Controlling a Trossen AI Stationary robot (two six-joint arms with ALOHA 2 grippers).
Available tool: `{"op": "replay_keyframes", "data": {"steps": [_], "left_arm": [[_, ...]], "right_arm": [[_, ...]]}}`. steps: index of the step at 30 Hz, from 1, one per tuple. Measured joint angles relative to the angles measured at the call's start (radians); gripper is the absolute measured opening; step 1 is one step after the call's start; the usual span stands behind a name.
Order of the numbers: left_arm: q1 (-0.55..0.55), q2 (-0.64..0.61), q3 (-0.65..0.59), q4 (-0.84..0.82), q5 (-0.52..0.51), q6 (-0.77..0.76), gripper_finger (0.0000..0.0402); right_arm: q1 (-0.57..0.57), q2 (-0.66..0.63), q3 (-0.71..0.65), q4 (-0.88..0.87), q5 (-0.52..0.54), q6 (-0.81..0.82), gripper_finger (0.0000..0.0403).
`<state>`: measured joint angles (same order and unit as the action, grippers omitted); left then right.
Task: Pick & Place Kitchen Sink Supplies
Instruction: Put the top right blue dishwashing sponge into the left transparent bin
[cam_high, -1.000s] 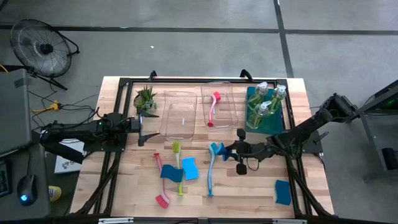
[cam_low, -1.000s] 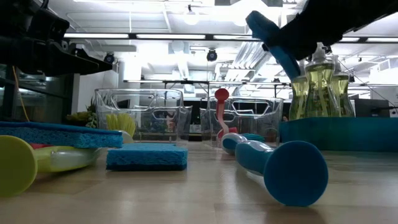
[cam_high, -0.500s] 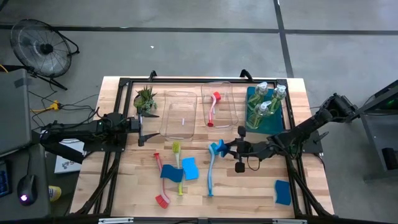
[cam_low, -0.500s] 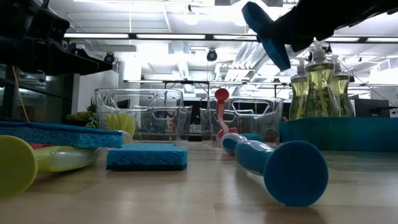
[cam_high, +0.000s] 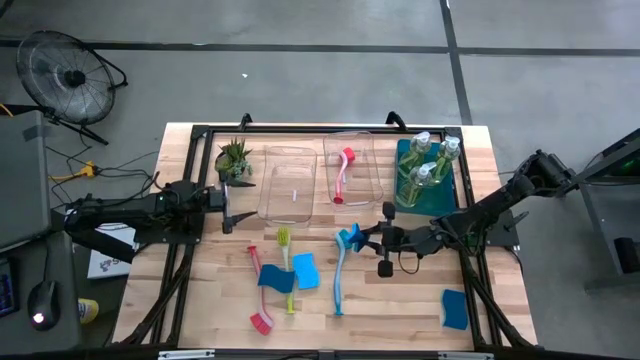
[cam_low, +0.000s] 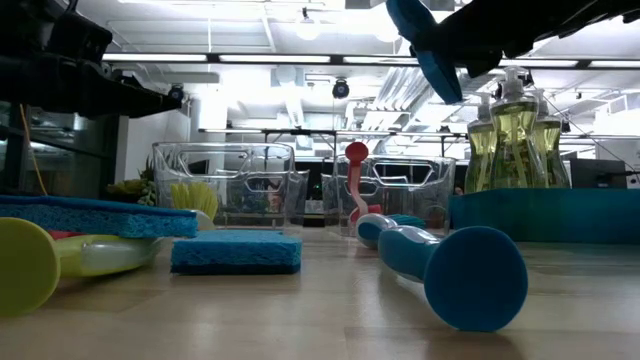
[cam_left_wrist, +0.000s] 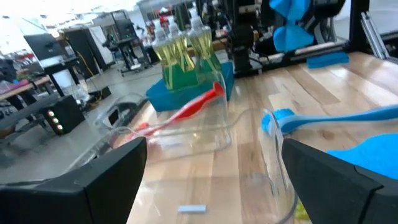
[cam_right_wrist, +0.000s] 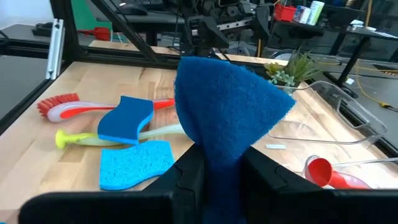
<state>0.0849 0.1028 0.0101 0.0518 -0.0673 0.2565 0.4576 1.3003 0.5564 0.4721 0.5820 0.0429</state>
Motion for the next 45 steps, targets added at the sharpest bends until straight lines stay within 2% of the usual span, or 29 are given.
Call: {"op": "replay_keyframes", "data": {"steps": [4,9,13,22,26,31,38,45], "left_arm": [[0.0,0.0,0.016,0.044,-0.026,0.005,0.0367],[0.0,0.0,0.039,0.113,-0.042,0.085,0.0367],[0.0,0.001,0.04,0.166,-0.034,0.084,0.0367],[0.0,0.024,0.042,0.177,-0.063,0.03,0.0367],[0.0,0.058,0.044,0.217,0.027,0.049,0.0367],[0.0,0.169,0.045,0.344,0.038,0.054,0.0367],[0.0,0.407,0.051,0.608,0.058,0.08,0.0367],[0.0,0.647,0.166,0.656,0.058,0.108,0.0367]], "right_arm": [[0.0,0.0,0.0,0.004,0.028,0.0,0.0067],[-0.008,0.0,0.0,0.018,0.065,-0.008,0.0067],[-0.037,0.0,0.0,0.039,0.025,0.0,0.0067],[-0.091,0.0,0.0,0.093,-0.04,-0.025,0.0067],[-0.113,0.001,0.0,0.11,-0.076,-0.029,0.0067],[-0.146,0.036,0.0,0.21,-0.136,-0.068,0.0067],[-0.198,0.078,0.0,0.286,-0.156,-0.096,0.0067],[-0.236,0.129,0.0,0.405,-0.115,-0.146,0.0067]]}}
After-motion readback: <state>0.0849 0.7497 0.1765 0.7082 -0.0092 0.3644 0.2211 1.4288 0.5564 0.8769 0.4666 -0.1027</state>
